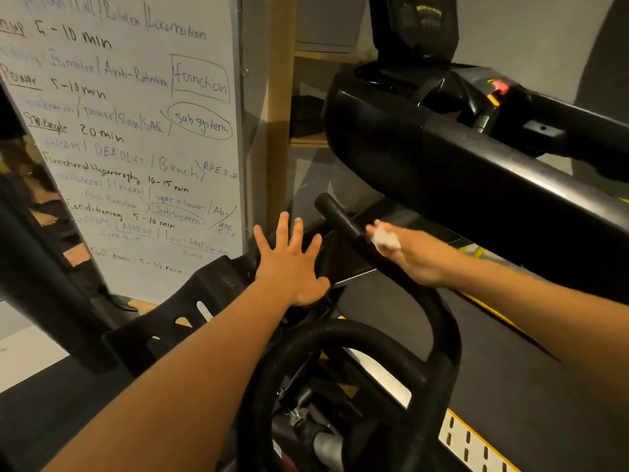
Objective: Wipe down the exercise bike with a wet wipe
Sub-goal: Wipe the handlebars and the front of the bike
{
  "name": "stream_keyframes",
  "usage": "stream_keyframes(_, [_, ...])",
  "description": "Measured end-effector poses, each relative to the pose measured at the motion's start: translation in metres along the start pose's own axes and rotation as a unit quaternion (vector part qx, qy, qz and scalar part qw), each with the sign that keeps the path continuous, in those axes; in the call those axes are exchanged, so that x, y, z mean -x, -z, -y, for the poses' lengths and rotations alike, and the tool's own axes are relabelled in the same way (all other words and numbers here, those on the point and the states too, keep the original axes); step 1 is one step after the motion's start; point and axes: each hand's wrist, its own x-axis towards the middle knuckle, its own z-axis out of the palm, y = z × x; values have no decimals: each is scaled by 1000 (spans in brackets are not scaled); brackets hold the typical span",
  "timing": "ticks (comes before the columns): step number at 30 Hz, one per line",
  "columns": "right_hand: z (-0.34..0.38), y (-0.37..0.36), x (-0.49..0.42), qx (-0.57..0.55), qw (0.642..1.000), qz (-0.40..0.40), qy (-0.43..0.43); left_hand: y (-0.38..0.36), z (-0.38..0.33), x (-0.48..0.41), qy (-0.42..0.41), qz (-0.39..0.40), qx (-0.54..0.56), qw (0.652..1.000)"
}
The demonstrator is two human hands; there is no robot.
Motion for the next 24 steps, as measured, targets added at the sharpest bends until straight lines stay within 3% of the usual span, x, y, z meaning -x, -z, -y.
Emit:
stream_keyframes(2, [21, 10, -46, -106, 987, -96, -73, 1, 1, 0, 3, 4, -1, 1000])
stream_keyframes(3, [32, 8, -69, -164, 975, -100, -108, 1, 1, 0, 6, 8, -3, 1000])
stream_keyframes(7, [52, -20, -110, -356, 913, -19, -200, 0, -1, -1, 7, 14, -8, 1000])
stream_keyframes(12, [-8, -22, -33, -349, 891, 98, -274, 1, -1, -1, 2, 21, -6, 1000])
stream_keyframes(14, [-29, -24, 1, -374, 874, 82, -298, 1, -1, -1, 4, 21, -2, 1000])
stream_keyframes(16, [-45, -31, 45, -425, 835, 55, -344, 2, -3, 0, 2, 21, -2, 1000])
stream_keyframes(20, [-52, -55, 130, -392, 810, 189, -394, 1, -2, 0, 8, 8, -4, 1000])
stream_keyframes(21, [-54, -60, 132, -406, 803, 135, -415, 1, -1, 0, 10, 7, -4, 1000])
stream_keyframes(23, [-57, -58, 116, -513, 737, -64, -436, 0, -1, 0, 11, 9, -3, 1000])
stream_keyframes(24, [-50, -51, 99, -554, 712, -121, -414, 0, -1, 0, 11, 7, -2, 1000])
